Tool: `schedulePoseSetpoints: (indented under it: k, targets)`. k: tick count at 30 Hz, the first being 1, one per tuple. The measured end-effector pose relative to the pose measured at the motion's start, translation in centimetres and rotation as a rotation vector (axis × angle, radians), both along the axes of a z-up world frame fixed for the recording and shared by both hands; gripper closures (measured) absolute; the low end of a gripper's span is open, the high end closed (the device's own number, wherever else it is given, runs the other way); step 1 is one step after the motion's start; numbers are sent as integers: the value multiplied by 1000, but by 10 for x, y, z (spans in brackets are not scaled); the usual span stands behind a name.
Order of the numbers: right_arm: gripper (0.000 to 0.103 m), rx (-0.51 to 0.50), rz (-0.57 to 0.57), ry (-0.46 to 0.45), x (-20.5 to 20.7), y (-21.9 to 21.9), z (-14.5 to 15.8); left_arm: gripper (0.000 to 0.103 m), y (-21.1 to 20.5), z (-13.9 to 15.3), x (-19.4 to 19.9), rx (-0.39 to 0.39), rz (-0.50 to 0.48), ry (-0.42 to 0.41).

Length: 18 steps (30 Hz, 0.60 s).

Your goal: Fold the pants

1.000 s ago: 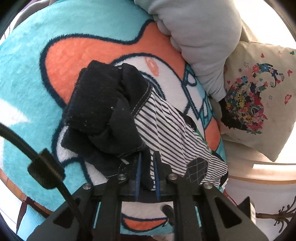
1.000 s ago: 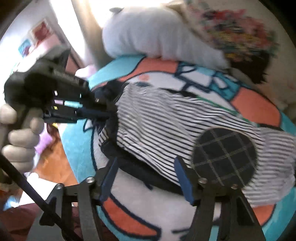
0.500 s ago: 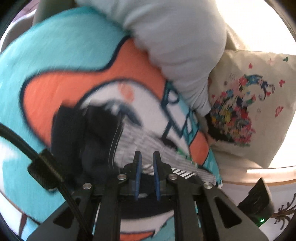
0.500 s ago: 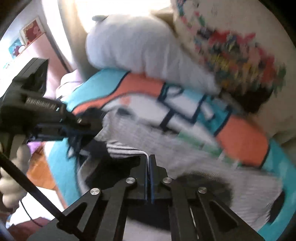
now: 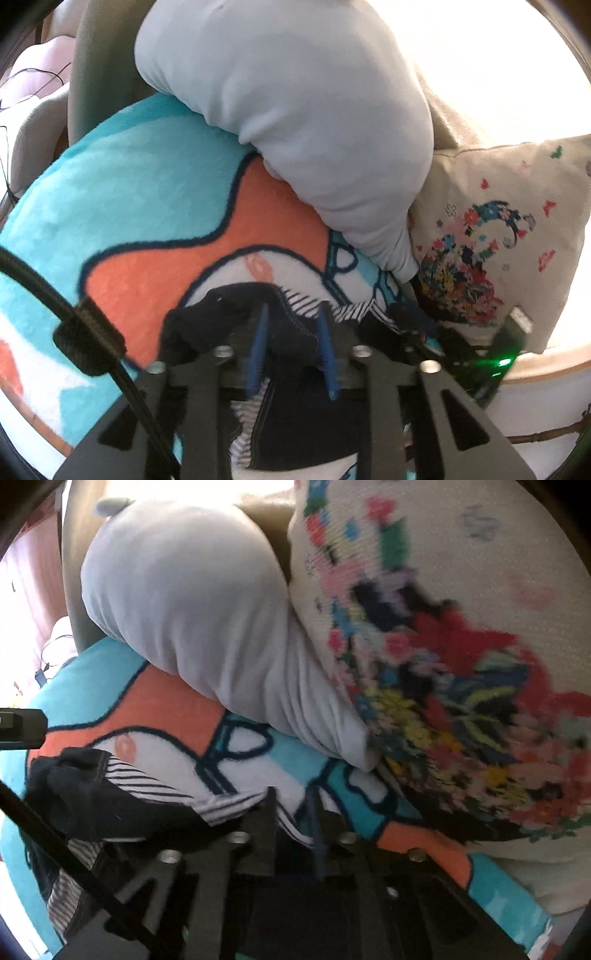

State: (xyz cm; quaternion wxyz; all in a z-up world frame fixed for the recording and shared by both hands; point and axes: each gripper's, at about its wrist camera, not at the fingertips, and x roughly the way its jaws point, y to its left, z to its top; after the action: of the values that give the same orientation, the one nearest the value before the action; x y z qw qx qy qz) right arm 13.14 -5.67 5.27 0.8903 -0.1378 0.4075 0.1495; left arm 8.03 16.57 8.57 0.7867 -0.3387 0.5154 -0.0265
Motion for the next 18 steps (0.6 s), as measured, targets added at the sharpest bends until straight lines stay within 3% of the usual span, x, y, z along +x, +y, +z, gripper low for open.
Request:
schedulePoseSetpoints:
  k: [1, 5, 9, 11, 15, 18]
  targets:
    - [65, 19, -7, -19, -5, -8, 7, 71, 0, 2, -6, 12, -7, -4]
    - [63, 84, -57, -65, -28, -55, 36, 63, 0, 5, -25, 28, -33, -21]
    - [40, 192, -202, -66, -76, -130, 42, 55, 1, -6, -46, 38, -47, -10]
    - [39, 219, -305, -30, -94, -165, 26, 51, 5, -16, -57, 28, -48, 12]
    - [38, 294, -497, 137, -120, -222, -33, 40, 12, -35, -72, 4, -34, 45]
    - [38, 396, -567, 173, -131, -246, -53, 35, 7, -47, -79, 0, -40, 69]
